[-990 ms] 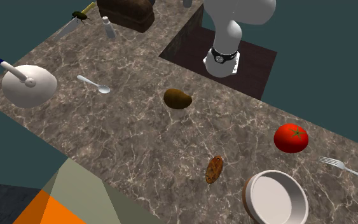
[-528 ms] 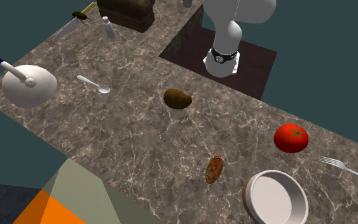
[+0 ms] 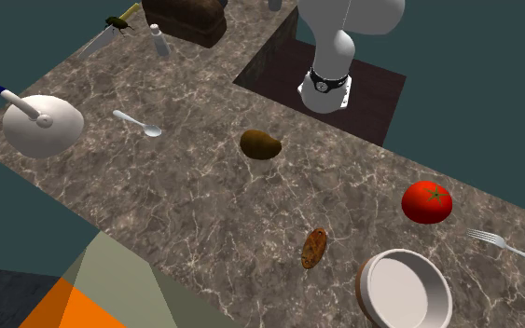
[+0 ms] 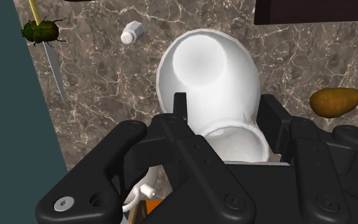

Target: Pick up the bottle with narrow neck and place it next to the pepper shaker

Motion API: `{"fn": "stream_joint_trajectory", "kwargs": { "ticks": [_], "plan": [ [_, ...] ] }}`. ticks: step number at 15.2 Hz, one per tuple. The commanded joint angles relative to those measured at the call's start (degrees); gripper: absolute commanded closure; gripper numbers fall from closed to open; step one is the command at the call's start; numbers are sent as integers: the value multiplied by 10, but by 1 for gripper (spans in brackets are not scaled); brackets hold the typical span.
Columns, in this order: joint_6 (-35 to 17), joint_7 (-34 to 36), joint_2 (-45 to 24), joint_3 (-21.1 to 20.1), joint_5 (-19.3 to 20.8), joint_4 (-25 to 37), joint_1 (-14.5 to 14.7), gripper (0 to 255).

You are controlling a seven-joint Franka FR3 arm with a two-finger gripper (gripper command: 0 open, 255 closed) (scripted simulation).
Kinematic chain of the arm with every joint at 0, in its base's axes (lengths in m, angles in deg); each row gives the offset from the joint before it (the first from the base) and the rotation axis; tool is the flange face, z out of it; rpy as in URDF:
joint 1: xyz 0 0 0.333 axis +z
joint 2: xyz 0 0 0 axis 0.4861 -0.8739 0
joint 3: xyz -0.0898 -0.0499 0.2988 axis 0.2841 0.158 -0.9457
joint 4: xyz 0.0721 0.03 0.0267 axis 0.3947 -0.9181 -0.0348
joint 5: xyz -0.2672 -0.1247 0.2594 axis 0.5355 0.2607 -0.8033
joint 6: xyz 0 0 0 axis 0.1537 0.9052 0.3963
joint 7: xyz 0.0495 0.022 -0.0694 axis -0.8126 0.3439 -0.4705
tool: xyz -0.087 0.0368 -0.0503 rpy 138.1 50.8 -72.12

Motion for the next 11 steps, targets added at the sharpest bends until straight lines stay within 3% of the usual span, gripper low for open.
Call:
{"fn": "stream_joint_trajectory", "kwargs": {
  "ticks": [1, 11],
  "plan": [
    [-13, 7, 14, -7, 5, -27, -10, 255],
    [-75, 33, 62, -13, 27, -137, -40, 255]
  ]
}}
